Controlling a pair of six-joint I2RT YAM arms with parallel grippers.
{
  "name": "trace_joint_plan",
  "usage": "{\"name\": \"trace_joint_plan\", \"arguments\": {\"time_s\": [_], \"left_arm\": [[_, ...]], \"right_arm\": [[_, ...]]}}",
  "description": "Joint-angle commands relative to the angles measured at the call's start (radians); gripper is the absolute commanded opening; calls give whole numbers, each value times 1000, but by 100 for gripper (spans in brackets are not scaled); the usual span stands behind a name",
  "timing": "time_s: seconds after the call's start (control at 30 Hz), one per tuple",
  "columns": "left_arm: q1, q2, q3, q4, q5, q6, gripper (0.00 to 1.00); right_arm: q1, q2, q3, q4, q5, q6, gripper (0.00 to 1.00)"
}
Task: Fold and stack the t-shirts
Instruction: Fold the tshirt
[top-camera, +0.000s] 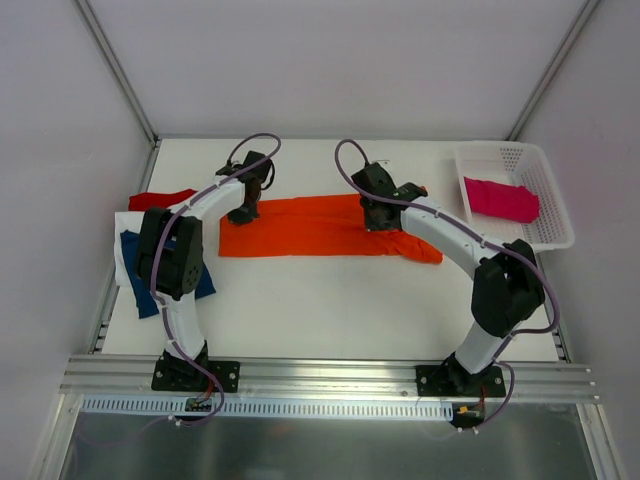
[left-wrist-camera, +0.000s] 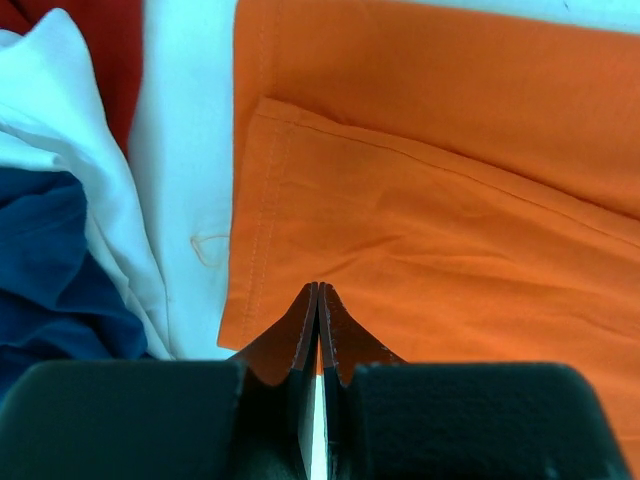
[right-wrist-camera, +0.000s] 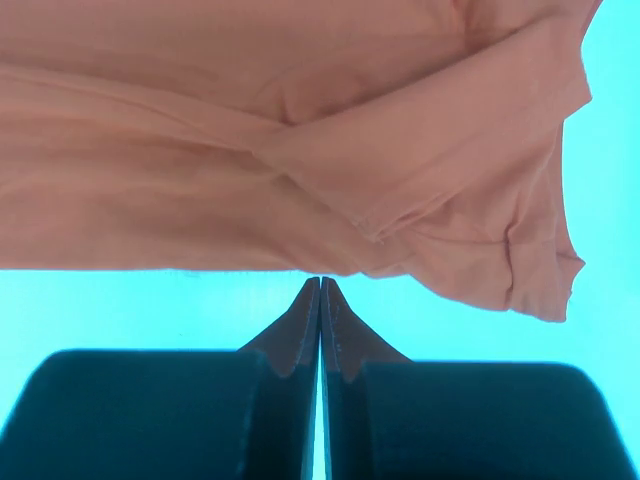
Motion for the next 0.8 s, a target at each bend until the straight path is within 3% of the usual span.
{"name": "trace_joint_plan", "arguments": {"time_s": [0.0, 0.77], "left_arm": [[-17, -37, -16, -14, 32, -25, 0], [-19, 28, -13, -14, 63, 4, 0]], "right_arm": [[10, -18, -23, -79, 33, 41, 0], [-28, 246, 121, -168, 48, 67, 0]]}}
